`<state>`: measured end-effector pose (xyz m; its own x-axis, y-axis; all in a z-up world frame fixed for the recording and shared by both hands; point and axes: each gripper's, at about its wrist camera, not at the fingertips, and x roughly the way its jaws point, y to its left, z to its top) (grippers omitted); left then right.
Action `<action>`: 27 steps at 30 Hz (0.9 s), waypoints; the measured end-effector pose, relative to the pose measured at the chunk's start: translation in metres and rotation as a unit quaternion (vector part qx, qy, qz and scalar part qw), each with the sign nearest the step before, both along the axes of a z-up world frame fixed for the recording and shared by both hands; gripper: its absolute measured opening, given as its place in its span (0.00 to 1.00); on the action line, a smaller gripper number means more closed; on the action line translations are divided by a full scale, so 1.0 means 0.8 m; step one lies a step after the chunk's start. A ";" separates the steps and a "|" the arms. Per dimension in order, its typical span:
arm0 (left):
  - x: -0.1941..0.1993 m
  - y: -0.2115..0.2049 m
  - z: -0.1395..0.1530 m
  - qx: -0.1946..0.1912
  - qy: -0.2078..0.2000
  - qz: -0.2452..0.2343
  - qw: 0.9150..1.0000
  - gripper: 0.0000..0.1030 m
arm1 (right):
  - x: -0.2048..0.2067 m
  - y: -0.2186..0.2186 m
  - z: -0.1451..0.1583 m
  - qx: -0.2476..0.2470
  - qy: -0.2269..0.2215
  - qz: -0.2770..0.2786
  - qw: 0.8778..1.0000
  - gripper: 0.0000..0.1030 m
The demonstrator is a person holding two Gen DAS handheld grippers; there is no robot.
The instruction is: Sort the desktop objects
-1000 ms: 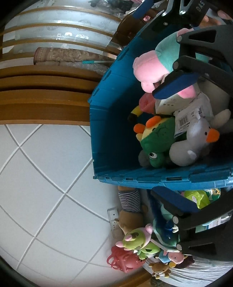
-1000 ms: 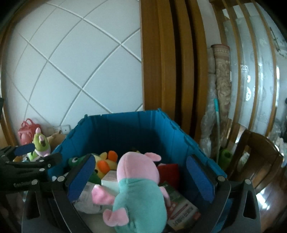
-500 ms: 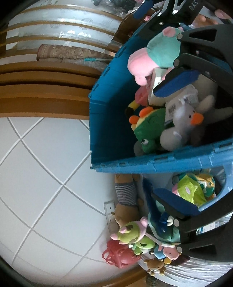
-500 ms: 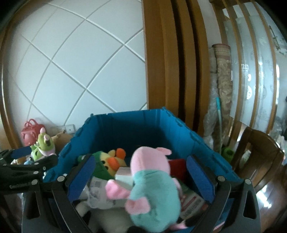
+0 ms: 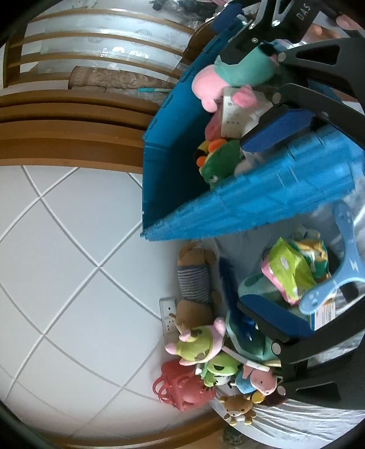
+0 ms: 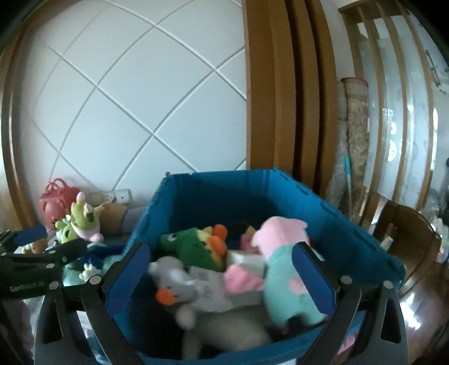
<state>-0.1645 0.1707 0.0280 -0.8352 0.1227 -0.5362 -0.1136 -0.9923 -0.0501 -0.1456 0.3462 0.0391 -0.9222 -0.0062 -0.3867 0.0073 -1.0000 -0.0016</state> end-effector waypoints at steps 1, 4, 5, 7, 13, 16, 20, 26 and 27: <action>0.002 -0.011 -0.001 0.000 -0.001 0.000 1.000 1.00 | 0.004 -0.010 0.000 0.000 0.000 0.000 1.000 1.00; 0.009 -0.052 -0.007 0.003 -0.005 0.002 1.000 1.00 | 0.016 -0.051 -0.004 0.006 -0.002 0.002 1.000 1.00; 0.011 -0.067 -0.010 0.003 -0.008 0.001 1.000 1.00 | 0.018 -0.062 -0.006 0.006 -0.003 0.002 1.000 1.00; 0.016 -0.092 -0.015 -0.001 -0.012 0.000 1.000 1.00 | 0.027 -0.092 -0.012 0.003 -0.005 0.002 1.000 1.00; 0.027 -0.164 -0.037 -0.005 -0.022 0.015 1.000 1.00 | 0.034 -0.167 -0.033 0.006 -0.023 0.021 1.000 1.00; 0.027 -0.188 -0.046 -0.011 -0.029 0.031 0.999 1.00 | 0.032 -0.197 -0.039 0.009 -0.022 0.038 0.999 1.00; 0.029 -0.220 -0.054 -0.007 -0.033 0.062 0.998 1.00 | 0.017 -0.230 -0.044 0.018 -0.025 0.071 0.997 1.00; 0.050 -0.251 -0.062 -0.001 -0.043 0.095 0.995 1.00 | 0.018 -0.243 -0.047 0.012 -0.028 0.084 0.996 1.00; 0.057 -0.255 -0.062 0.001 -0.043 0.100 0.994 1.00 | 0.026 -0.245 -0.046 0.013 -0.025 0.085 0.996 1.00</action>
<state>-0.1188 -0.0332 -0.0213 -0.7938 -0.0412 -0.6067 0.0916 -0.9944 -0.0524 -0.1246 0.1505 0.0022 -0.8881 -0.1488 -0.4350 0.1766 -0.9840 -0.0238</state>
